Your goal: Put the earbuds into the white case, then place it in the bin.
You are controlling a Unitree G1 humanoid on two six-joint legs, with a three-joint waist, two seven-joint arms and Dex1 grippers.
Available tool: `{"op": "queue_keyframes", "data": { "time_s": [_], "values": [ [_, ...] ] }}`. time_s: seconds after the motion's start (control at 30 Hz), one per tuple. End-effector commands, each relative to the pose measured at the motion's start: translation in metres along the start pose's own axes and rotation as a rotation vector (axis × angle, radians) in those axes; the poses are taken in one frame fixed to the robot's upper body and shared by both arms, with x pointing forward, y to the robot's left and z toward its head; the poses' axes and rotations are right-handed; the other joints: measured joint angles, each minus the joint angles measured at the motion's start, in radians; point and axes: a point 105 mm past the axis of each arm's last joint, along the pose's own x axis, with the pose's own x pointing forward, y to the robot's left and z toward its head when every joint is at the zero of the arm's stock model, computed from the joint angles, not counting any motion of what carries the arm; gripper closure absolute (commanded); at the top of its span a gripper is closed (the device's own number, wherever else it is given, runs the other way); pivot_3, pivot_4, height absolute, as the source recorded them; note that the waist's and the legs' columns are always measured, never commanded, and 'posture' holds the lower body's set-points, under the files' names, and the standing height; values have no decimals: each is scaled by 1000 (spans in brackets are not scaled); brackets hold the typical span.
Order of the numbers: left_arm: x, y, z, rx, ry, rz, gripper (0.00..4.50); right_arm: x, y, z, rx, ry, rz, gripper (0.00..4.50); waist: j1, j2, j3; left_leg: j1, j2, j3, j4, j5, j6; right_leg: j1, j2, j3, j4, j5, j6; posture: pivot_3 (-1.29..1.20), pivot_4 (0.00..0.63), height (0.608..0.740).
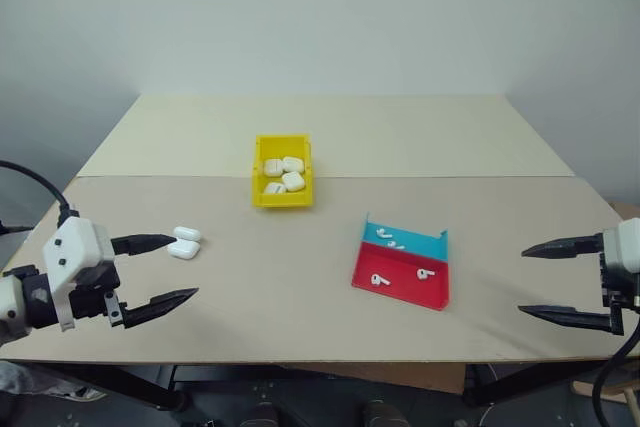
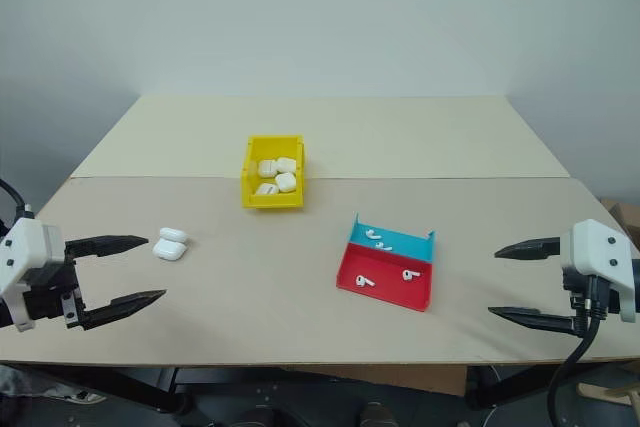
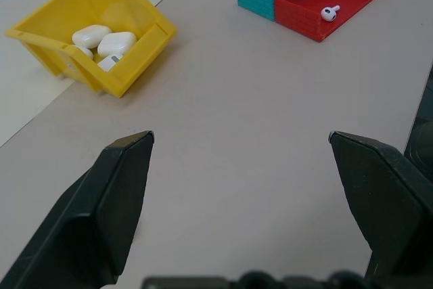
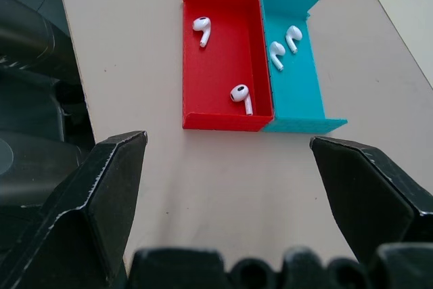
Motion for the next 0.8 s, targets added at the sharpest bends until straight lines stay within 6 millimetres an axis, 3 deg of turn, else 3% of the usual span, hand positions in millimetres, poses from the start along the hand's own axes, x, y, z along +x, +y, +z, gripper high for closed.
{"op": "queue_keyframes", "data": {
  "time_s": [0.03, 0.47, 0.8],
  "values": [
    [-4, 0, 9, 9, -16, -15, 0, -5, -3, 8, -42, -5, -18, 41, 0, 0, 0, 0, 0, 0, 0, 0, 0, 0, 0, 0, 0, 0, 0, 0, 150, 740],
    [0, 0, 11, 32, 33, 56, 0, -3, -7, 6, -44, 6, -15, 41, 0, 0, 0, 0, 0, 0, 0, 0, 0, 0, 0, 0, 0, 0, 0, 0, 150, 740],
    [-3, 6, 7, 14, 243, 334, 0, -1, -12, 6, -45, 20, -13, 41, 0, 0, 0, 1, 0, 0, 0, 0, 0, 1, 0, 0, 0, 0, 0, 0, 150, 740]
  ]
}}
